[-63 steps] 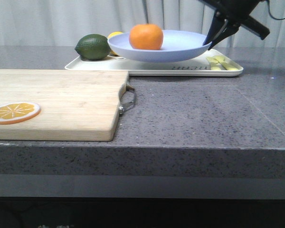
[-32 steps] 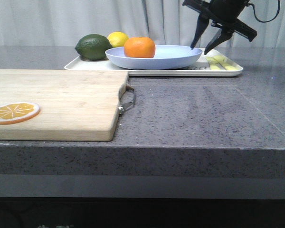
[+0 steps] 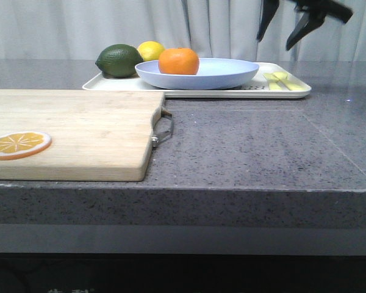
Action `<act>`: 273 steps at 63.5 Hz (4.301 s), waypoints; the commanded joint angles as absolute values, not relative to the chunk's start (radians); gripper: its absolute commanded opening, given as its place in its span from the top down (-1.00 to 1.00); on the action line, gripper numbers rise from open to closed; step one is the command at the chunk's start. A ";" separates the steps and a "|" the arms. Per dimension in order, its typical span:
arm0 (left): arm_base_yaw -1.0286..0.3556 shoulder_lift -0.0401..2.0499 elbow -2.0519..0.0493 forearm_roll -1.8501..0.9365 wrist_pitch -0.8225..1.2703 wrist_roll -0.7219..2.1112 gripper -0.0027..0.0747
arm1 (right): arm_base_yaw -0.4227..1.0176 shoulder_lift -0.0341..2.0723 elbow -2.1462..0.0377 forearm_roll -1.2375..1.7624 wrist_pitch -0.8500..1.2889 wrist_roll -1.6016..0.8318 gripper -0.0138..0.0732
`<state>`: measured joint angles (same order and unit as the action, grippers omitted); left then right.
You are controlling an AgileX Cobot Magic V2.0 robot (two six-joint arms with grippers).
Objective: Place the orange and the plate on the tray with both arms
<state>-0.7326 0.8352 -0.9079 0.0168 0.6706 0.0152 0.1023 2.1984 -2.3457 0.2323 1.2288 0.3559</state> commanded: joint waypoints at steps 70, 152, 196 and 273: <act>-0.729 0.827 -0.937 0.013 0.621 0.006 -0.67 | 0.158 0.876 -1.141 0.130 1.000 -0.079 -0.29; -0.729 0.827 -0.937 0.012 0.621 0.006 0.65 | 0.158 0.565 -0.768 0.121 0.697 -0.079 0.69; -0.631 0.702 -0.808 -0.024 0.467 0.010 0.98 | 0.158 0.565 -0.768 0.121 0.699 -0.079 0.84; -0.037 -0.026 0.005 -0.040 -0.054 0.010 0.98 | 0.158 0.565 -0.768 0.121 0.698 -0.079 0.84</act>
<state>-0.0390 -0.0037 -0.0003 -0.0319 0.0323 0.0148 0.1610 0.5628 -0.7420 0.1221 0.7734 -0.0738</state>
